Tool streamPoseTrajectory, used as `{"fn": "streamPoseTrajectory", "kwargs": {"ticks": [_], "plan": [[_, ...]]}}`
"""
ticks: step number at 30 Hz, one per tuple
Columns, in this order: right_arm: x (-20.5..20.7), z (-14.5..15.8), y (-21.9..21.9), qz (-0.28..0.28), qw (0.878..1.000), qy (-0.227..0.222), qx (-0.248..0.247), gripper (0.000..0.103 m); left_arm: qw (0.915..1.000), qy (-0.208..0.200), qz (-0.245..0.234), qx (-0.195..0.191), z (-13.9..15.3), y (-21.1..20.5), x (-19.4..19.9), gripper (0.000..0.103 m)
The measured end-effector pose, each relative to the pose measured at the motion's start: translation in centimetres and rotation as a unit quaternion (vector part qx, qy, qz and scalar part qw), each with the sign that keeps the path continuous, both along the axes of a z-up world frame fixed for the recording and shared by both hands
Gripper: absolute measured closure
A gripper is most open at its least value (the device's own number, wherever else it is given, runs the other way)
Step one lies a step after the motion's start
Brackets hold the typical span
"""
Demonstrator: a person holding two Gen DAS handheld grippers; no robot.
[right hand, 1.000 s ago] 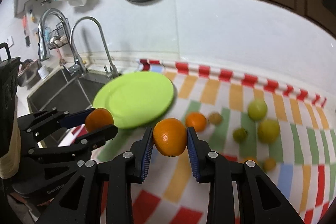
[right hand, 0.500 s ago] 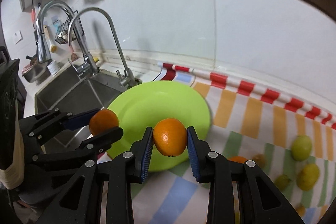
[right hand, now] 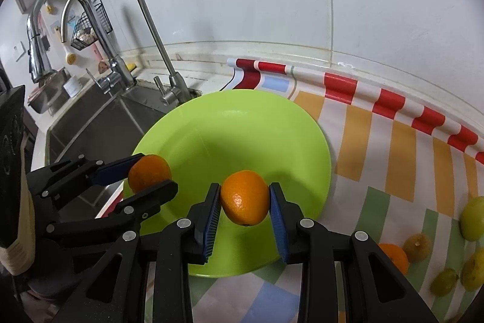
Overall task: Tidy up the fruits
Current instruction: 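Carry both fruits over the green plate and open both tools to drop them, then lift both tools off the plate and move them toward the remaining fruits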
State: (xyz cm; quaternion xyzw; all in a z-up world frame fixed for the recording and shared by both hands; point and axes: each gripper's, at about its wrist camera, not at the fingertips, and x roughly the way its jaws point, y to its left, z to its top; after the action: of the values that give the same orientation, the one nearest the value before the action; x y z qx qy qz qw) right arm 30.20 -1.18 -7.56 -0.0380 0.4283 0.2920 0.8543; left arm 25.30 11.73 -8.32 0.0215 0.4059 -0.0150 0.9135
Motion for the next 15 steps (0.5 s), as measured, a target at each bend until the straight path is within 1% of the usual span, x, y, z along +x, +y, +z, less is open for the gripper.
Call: {"fn": "streamPoseTrajectory", "kwargs": {"ticks": [2,4,5,6,10,14,15], "plan": [[0.1,0.0,0.0,0.0,1.0,-0.001,0.004,0.07,1.0,0.002,0.004,-0.003,-0.2,0.2,0.1,0.062],[0.1,0.2,-0.1,-0.003,1.0,-0.003,0.007,0.067,1.0,0.001,0.007,-0.005,-0.2,0.3,0.0,0.062],[0.1,0.3,-0.3,-0.006,1.0,-0.005,0.008,0.063,1.0,-0.003,0.007,-0.005,0.0,0.3,-0.2,0.06],[0.0,0.4,-0.4,-0.009,1.0,-0.005,0.01,0.06,0.9999,-0.005,0.008,-0.004,0.1,0.3,-0.3,0.057],[-0.7,1.0,-1.1,-0.016,1.0,-0.018,0.006,0.06,0.9998,-0.013,0.016,0.001,0.9,0.1,-1.1,0.054],[-1.7,1.8,-1.9,-0.023,0.999,-0.027,0.008,0.06,0.9993,-0.029,0.023,0.007,2.2,-0.5,-2.6,0.043],[-2.2,2.1,-2.2,-0.026,0.999,-0.031,0.008,0.06,0.999,-0.035,0.025,0.009,2.6,-0.6,-3.0,0.042]]}}
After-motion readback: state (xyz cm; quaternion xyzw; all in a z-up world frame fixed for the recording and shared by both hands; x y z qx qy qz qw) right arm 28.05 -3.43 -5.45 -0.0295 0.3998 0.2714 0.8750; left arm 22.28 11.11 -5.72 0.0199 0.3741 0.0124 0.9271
